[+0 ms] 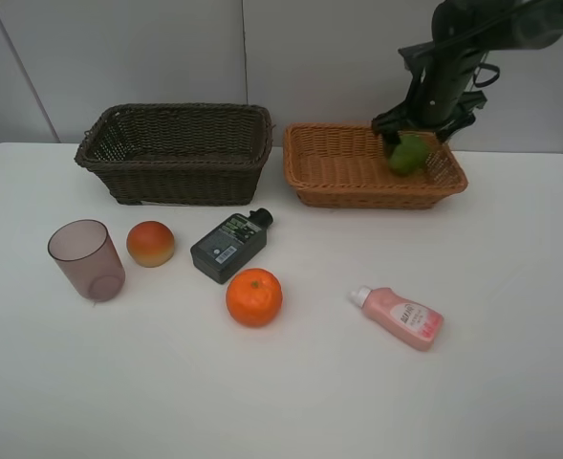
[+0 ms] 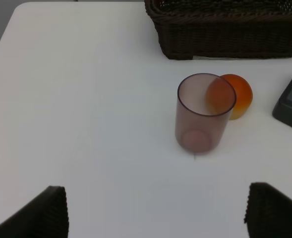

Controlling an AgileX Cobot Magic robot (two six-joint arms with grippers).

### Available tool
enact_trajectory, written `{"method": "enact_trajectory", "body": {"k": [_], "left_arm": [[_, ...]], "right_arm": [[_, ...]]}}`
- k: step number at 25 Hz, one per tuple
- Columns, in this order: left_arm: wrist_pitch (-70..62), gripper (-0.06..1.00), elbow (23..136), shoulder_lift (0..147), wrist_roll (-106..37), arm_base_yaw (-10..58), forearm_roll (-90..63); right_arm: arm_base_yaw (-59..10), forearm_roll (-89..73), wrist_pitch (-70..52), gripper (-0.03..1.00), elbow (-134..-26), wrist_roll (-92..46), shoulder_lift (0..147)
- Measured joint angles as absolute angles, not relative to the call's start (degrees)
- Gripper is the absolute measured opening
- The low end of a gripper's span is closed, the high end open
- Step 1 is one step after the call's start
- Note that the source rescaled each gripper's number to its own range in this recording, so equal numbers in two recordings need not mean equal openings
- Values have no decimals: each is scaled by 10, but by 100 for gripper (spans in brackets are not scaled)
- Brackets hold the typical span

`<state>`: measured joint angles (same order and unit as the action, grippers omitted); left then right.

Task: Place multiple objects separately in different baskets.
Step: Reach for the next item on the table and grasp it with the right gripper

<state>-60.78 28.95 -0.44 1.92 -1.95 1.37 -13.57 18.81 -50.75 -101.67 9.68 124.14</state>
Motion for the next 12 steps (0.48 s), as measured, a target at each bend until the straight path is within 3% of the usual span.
{"method": "enact_trajectory", "body": {"k": [12], "left_arm": [[-608, 93, 289, -4, 19, -19, 14]], "right_arm": [[-221, 143, -623, 87, -1017, 33, 1165]]}}
